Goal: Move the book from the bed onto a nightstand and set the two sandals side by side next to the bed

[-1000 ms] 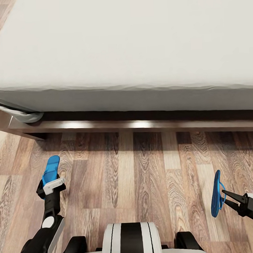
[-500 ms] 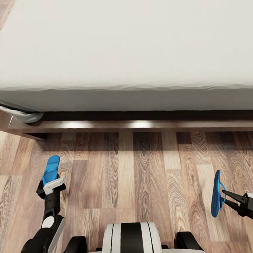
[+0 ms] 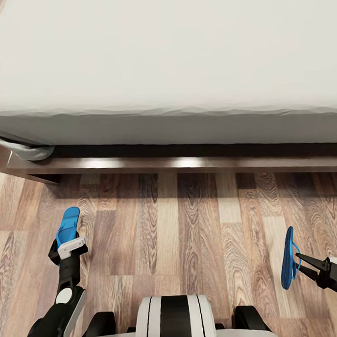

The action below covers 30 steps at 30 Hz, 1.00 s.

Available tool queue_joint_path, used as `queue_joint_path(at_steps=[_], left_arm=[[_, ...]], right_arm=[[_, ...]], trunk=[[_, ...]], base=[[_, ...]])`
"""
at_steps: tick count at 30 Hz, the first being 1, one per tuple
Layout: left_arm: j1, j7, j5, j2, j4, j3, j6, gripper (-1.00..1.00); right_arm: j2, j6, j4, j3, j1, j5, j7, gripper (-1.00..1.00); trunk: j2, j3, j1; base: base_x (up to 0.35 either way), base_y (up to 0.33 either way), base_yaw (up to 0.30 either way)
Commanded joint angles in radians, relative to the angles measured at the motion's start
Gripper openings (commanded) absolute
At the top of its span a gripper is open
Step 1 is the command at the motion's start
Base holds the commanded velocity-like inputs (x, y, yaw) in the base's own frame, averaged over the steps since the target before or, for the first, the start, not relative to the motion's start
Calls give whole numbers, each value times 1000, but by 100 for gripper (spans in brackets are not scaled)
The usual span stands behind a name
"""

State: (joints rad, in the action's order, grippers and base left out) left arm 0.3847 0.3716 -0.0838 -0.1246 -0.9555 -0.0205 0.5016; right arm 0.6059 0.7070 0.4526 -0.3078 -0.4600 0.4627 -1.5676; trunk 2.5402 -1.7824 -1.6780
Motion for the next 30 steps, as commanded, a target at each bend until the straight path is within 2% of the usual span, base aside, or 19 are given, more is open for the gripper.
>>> queue_joint_path(at_steps=[1, 10, 30], left_arm=[[0, 1, -8, 0, 0, 2, 5, -100], [0, 2, -7, 0, 0, 2, 5, -100], [0, 3, -7, 0, 0, 2, 3, -100]], right_arm=[[0, 11, 0, 0, 0, 1, -3, -100], [0, 11, 0, 0, 0, 1, -3, -100], [-1, 9, 0, 1, 0, -1, -3, -100]], trunk=[[0, 0, 0], [0, 0, 0], [0, 0, 0]], base=[[0, 0, 0], [2, 0, 0], [82, 0, 0]])
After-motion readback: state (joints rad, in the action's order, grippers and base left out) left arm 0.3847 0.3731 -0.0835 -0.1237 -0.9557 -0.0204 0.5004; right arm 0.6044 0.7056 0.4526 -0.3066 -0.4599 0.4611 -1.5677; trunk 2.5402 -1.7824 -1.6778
